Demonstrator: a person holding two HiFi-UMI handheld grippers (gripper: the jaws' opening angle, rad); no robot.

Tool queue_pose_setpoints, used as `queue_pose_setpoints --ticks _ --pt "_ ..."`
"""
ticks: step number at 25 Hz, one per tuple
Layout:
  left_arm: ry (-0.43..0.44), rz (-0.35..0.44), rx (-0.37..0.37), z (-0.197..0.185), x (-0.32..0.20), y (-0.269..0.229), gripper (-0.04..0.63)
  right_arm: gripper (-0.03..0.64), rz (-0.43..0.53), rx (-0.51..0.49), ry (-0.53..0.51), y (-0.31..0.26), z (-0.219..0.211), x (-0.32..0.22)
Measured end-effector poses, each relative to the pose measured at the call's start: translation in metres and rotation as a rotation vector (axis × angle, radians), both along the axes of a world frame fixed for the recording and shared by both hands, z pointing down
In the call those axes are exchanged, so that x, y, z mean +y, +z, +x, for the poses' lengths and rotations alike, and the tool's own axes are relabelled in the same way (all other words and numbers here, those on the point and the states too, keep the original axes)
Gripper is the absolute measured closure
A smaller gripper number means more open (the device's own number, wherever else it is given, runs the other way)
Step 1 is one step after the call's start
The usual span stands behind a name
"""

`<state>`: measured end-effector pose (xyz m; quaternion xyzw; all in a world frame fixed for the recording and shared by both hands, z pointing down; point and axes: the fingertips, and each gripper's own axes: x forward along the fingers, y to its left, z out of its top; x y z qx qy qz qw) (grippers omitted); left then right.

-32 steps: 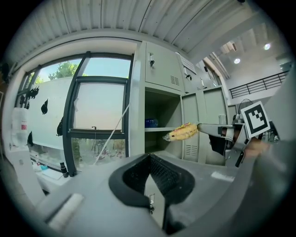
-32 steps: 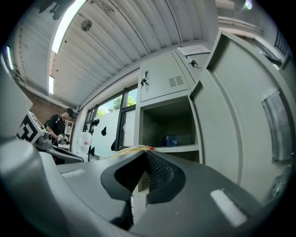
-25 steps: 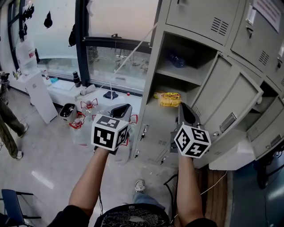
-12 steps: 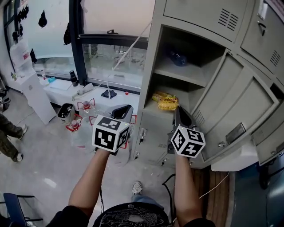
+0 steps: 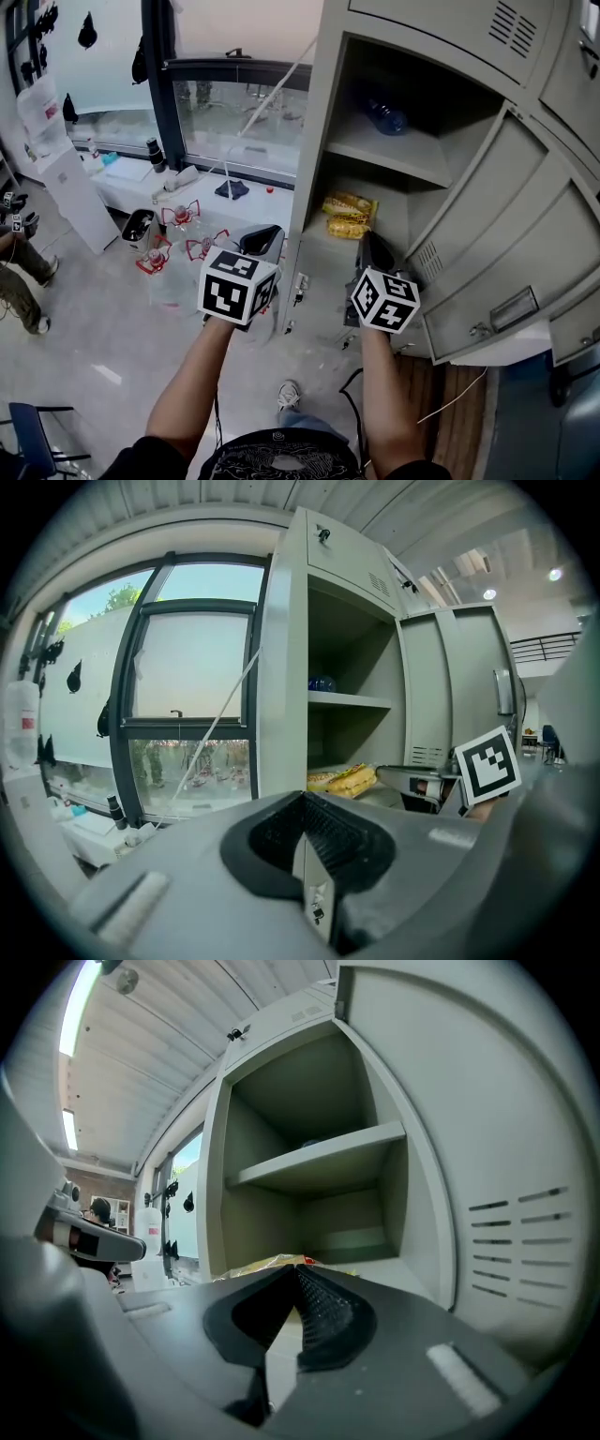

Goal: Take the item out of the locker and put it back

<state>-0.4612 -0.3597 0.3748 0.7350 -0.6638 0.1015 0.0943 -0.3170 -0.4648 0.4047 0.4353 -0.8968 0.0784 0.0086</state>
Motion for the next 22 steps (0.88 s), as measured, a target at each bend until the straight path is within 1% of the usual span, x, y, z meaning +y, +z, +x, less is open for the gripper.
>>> queue_pose_setpoints --ticks 7,11,17,22 --pt "-0.007 -0.023 0.001 0.0 -0.007 0.011 0.595 0.589 0.003 0.033 -0.016 0.013 -0.01 -0.005" --pt "-0.014 -0.028 0.001 -0.002 -0.007 0.014 0.595 0.589 -0.012 0.05 -0.018 0.02 -0.013 -0.006" --pt "-0.021 -0.044 0.002 -0.006 -0.004 0.02 0.595 0.588 -0.045 0.109 -0.027 0.031 -0.02 -0.012" --pt "-0.041 -0.04 0.001 -0.017 0.0 0.018 0.595 0.586 -0.057 0.147 -0.023 0.038 -0.023 -0.017"
